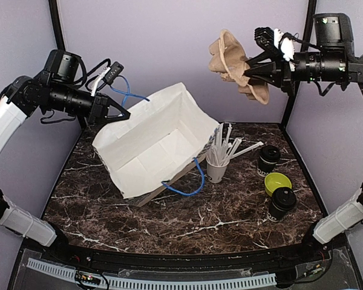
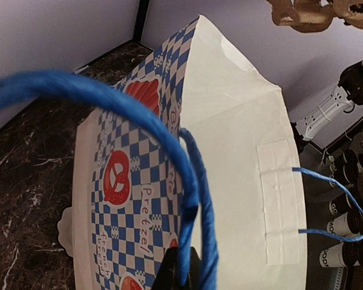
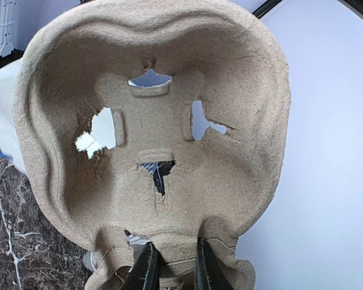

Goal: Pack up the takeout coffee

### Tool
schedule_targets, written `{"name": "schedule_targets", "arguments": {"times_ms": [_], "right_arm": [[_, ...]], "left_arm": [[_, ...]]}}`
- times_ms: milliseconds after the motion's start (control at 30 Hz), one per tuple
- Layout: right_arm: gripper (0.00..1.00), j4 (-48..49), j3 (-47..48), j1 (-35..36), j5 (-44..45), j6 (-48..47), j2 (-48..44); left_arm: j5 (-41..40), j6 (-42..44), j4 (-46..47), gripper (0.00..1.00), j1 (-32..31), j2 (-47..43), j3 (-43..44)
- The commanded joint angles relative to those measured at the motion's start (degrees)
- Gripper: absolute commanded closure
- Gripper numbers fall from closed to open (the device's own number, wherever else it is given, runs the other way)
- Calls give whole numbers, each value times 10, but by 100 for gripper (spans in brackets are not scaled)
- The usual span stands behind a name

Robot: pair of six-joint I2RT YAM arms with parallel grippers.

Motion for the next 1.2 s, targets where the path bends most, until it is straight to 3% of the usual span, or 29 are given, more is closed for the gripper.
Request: {"name": "schedule_targets", "arguments": {"times_ms": [0, 267, 400, 700, 1167], "right_arm": [[95, 12, 42, -5, -70, 23, 17], [91, 19, 55, -1, -183, 48, 54], [89, 10, 51, 42, -204, 56, 60], [89, -10, 69, 100, -258, 64, 92], [89, -38, -49, 216, -137, 16, 110]], "left_arm": [[47, 24, -33, 100, -46, 0, -9], [39, 17, -60, 100, -78, -17, -22], [51, 9, -67, 100, -91, -11, -45], [55, 29, -62, 100, -108, 87, -31], [73, 75, -39, 100, -109, 187, 48]]}}
